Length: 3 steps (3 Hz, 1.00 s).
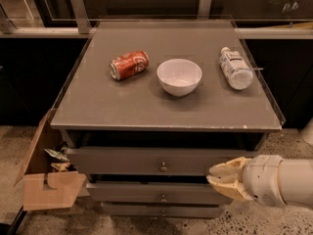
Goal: Open top drawer
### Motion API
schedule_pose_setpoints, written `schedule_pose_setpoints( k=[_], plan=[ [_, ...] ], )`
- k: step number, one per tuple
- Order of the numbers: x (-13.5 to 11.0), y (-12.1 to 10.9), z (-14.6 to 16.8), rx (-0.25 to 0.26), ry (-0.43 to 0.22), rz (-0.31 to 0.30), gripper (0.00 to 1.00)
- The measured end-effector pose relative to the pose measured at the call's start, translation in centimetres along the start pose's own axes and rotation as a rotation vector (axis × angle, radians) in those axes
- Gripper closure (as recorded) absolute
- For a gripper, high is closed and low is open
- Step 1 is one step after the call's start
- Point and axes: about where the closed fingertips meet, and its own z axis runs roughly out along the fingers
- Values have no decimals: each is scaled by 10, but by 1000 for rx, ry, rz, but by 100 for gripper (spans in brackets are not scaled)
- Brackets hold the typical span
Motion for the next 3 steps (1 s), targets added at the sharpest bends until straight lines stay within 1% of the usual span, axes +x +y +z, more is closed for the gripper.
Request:
schedule_pose_setpoints(
  k=[1,2,3],
  plan=[
    [-3,-1,6,27,-36,-4,87],
    [-10,-11,21,98,-120,-34,100],
    [-19,-29,40,158,-193,-82,100]
  ],
)
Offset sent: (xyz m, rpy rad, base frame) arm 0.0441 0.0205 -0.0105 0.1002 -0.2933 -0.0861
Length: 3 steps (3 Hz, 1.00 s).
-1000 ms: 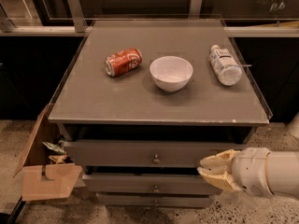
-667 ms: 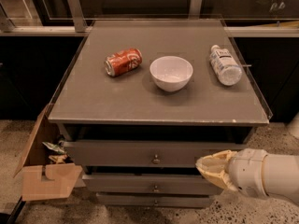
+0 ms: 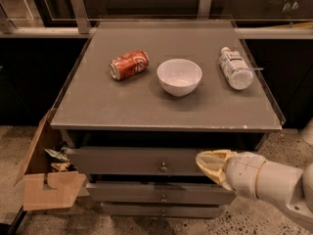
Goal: Open top drawer
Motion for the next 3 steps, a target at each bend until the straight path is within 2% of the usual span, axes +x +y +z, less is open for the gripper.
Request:
schedule_pose_setpoints(
  k=[1,2,3],
  plan=[
    [4,-19,22,35,-45,-17,100],
    [16,-36,45,53,-43,1,100],
    [36,-66,95,86,-3,76,100]
  ],
)
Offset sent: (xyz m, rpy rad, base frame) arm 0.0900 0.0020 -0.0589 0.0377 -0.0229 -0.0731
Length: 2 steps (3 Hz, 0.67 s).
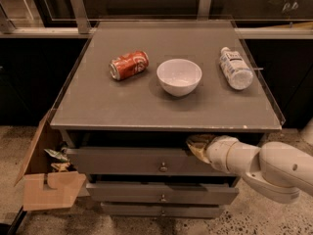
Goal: Open top drawer
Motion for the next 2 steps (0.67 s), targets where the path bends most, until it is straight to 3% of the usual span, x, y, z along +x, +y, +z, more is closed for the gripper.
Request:
schedule_pose_setpoints(
  k=[1,2],
  plan=[
    [0,1,2,-6,4,-4,100],
    [6,9,5,-64,40,-33,100]
  ],
)
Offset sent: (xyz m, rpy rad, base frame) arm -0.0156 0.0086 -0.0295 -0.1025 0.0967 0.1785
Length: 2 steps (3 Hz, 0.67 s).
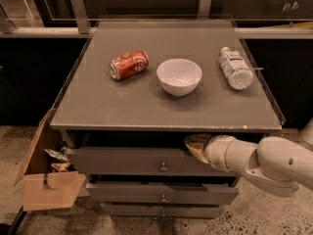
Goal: Open top drawer
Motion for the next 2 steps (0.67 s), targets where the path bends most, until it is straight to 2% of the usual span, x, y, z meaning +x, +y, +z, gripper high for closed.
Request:
schedule_pose_setpoints(
  k=[1,2],
  plan=[
    [-3,2,-2,-12,8,-8,100],
    [-3,10,0,-67,34,-29,100]
  ],
)
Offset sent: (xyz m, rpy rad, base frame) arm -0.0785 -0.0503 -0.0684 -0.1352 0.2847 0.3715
